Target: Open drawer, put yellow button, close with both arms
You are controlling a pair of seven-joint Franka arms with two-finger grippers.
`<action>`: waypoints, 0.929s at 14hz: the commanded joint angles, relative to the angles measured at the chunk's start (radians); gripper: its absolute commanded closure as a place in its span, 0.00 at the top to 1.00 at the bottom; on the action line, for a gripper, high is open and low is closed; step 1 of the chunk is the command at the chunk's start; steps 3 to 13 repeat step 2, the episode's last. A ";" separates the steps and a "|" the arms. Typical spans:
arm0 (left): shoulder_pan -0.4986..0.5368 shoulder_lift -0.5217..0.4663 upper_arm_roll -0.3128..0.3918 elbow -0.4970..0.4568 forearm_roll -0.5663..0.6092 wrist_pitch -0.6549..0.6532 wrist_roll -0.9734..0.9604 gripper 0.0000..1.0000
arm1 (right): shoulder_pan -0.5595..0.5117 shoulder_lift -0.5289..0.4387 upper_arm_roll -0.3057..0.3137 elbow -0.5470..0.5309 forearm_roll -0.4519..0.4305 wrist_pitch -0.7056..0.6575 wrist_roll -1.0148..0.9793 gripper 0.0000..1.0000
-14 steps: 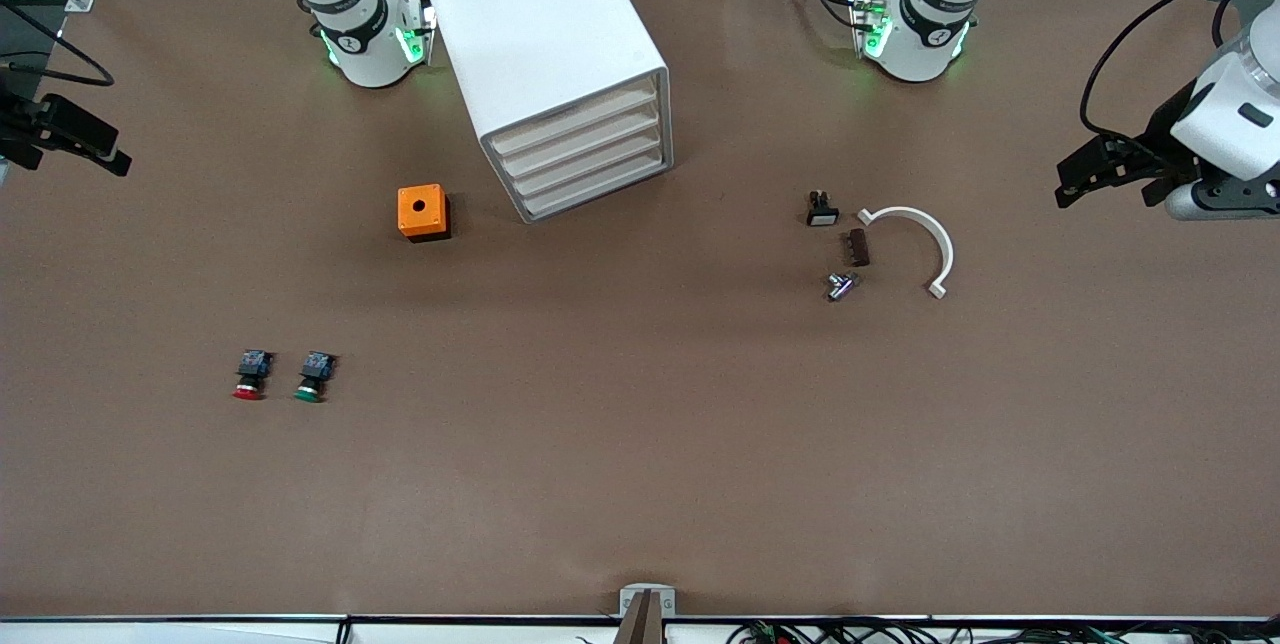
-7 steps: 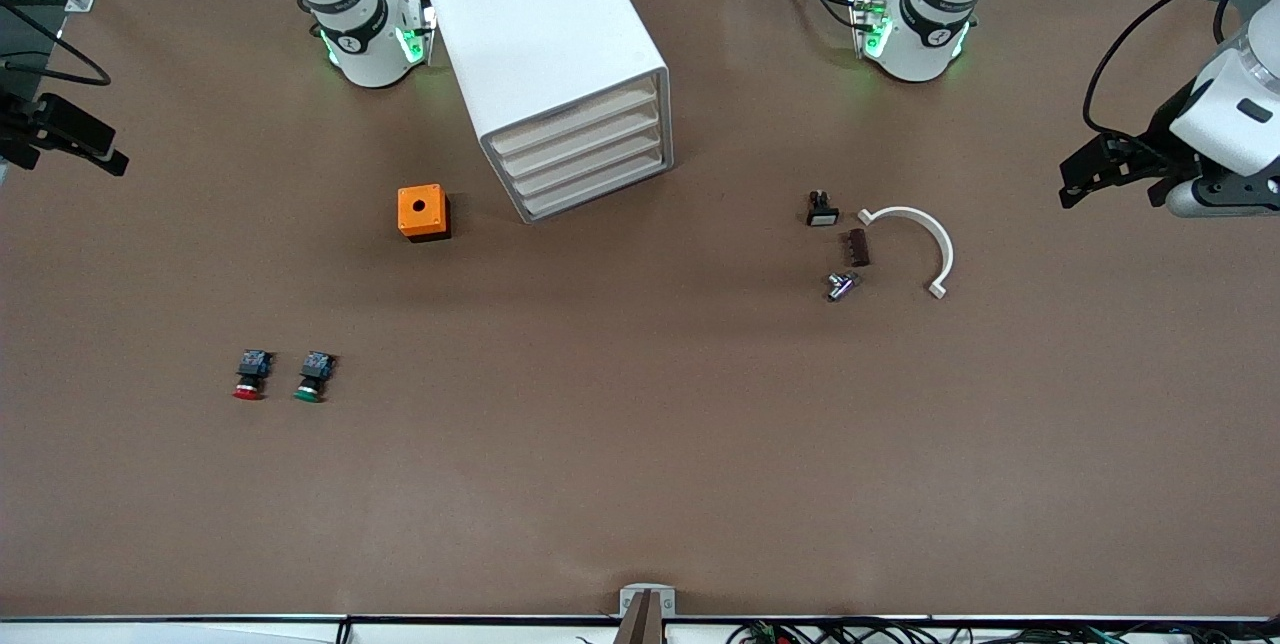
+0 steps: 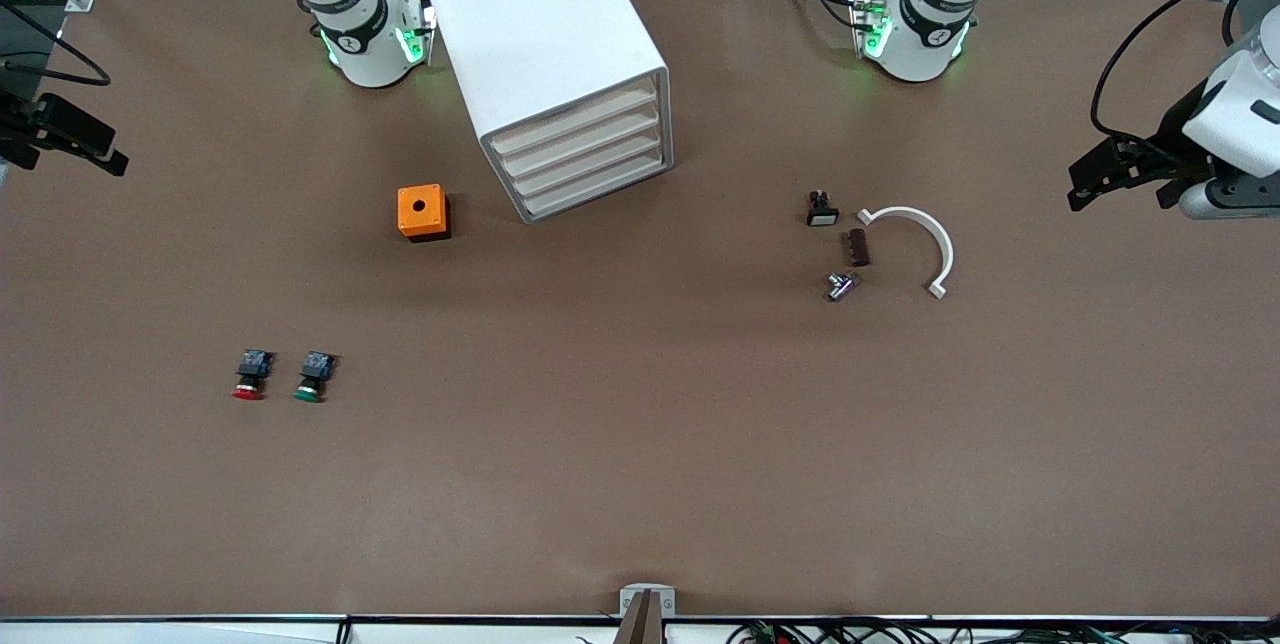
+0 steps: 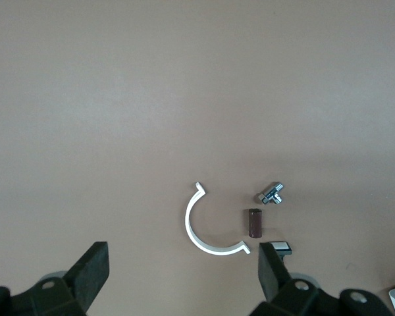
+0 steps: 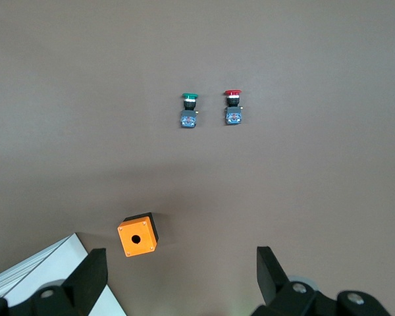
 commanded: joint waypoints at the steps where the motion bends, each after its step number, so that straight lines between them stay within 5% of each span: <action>1: 0.007 0.031 -0.007 0.047 -0.001 0.001 0.009 1.00 | -0.021 0.009 0.016 0.021 -0.011 -0.009 -0.013 1.00; 13: 0.007 0.034 -0.007 0.055 0.000 -0.004 0.012 1.00 | -0.021 0.009 0.014 0.021 -0.011 -0.011 -0.013 1.00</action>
